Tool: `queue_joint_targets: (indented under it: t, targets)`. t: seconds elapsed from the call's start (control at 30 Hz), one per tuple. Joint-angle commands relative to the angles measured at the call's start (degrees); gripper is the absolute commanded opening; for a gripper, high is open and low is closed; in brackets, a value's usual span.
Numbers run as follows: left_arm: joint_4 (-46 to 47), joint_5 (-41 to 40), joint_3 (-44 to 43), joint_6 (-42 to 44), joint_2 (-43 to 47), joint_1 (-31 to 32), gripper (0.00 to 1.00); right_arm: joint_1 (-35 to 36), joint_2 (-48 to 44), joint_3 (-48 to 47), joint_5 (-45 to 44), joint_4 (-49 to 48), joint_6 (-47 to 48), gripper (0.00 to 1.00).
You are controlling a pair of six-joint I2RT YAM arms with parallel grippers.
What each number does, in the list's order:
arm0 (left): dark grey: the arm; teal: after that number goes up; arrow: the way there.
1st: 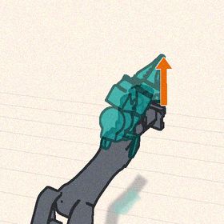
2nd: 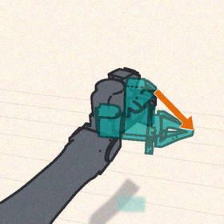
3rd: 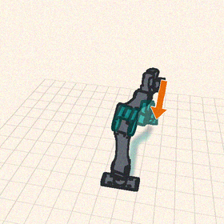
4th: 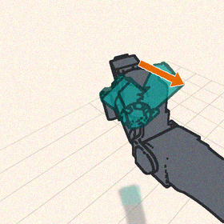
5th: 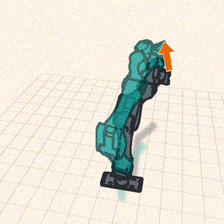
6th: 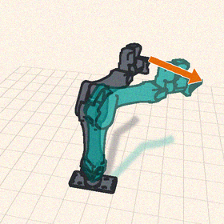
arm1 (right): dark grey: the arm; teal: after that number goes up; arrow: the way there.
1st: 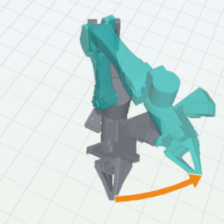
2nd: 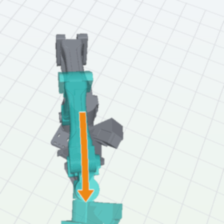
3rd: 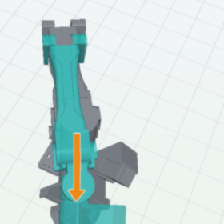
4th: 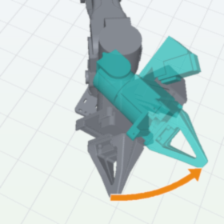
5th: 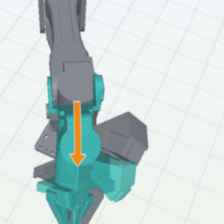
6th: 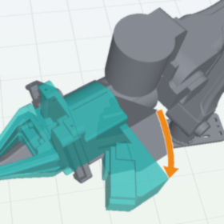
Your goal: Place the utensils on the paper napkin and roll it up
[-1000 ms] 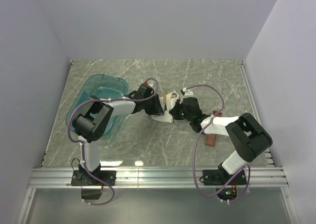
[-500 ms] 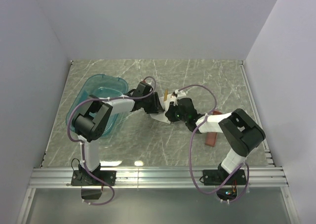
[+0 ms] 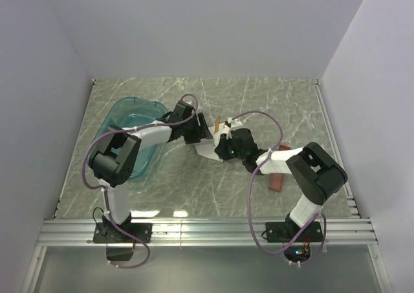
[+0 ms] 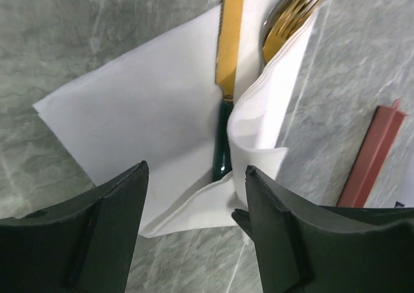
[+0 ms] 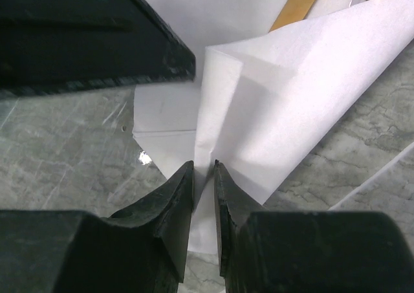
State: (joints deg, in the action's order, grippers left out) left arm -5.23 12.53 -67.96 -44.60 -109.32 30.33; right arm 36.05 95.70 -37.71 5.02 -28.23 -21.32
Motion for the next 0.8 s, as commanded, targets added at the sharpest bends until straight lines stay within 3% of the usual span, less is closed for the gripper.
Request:
queue_joint_targets:
  t: [0.0, 0.77]
  targets:
    - [0.6, -0.8, -1.8, -0.1, 4.1, -1.0, 0.68, 0.9, -0.4, -1.1, 0.3, -2.1, 1.0, 0.27]
    - [0.2, 3.9, -3.2, 1.1, 0.9, -0.4, 0.76, 1.7, 0.3, -1.0, 2.0, -3.9, 1.3, 0.36]
